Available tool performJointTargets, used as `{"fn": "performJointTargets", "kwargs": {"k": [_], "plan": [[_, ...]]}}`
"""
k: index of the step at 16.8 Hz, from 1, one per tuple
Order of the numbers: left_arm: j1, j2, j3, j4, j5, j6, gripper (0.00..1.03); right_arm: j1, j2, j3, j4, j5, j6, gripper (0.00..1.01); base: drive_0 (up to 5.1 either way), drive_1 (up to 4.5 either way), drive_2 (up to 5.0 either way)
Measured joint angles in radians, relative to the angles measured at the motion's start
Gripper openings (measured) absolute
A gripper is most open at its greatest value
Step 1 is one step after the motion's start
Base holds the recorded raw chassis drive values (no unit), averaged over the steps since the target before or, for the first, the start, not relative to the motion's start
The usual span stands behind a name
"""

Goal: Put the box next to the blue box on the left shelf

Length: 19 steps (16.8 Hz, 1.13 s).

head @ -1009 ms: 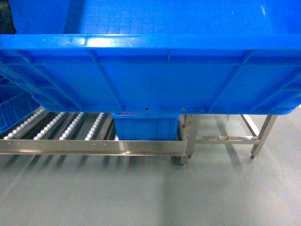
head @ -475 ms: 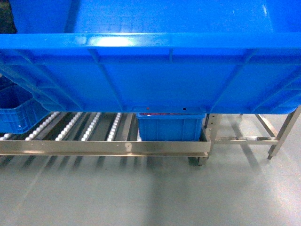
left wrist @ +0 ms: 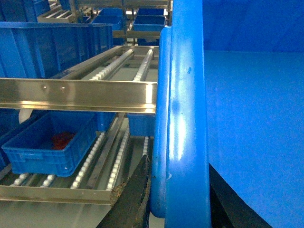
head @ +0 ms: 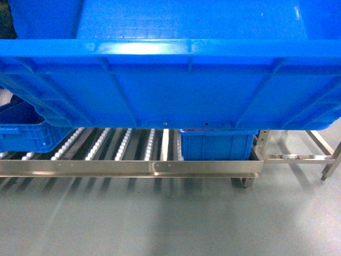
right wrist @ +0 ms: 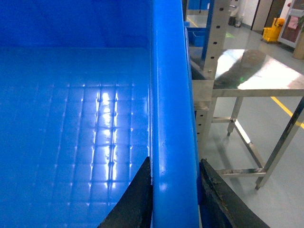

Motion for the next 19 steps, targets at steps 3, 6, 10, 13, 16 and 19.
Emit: {"fn": "performJointTargets", "kwargs": {"k": [3, 6, 10, 13, 16, 19], "plan": [[0.000, 0.000, 0.000, 0.000, -0.002, -0.002, 0.20, -0.001, 0.000, 0.000, 0.006, 0.004, -0.001, 0.21, -4.9, 2.52, 2.5], [0.000, 0.000, 0.000, 0.000, 0.000, -0.001, 0.20, 0.000, 0.000, 0.000, 0.002, 0.002, 0.000, 0.21, -4.9, 2.47, 2.5], [0.000, 0.000, 0.000, 0.000, 0.000, -0.001, 0.20, 0.000, 0.000, 0.000, 0.002, 0.000, 0.000, 0.21, -4.9, 2.48, 2.5], [0.000, 0.000, 0.000, -0.001, 0.000, 0.000, 0.20, 0.000, 0.000, 0.000, 0.003, 0.001, 0.000, 0.21, -5.0, 2.39, 2.4], [0.000, 0.000, 0.000, 0.000, -0.002, 0.000, 0.20, 0.000, 0.000, 0.000, 0.003, 0.004, 0.000, 0.21, -5.0, 2.43, 2.4], [0.000, 0.000, 0.000, 0.000, 0.000, 0.000, 0.20, 0.000, 0.000, 0.000, 0.003, 0.002, -0.001, 0.21, -5.0, 2.40, 2.4]]}}
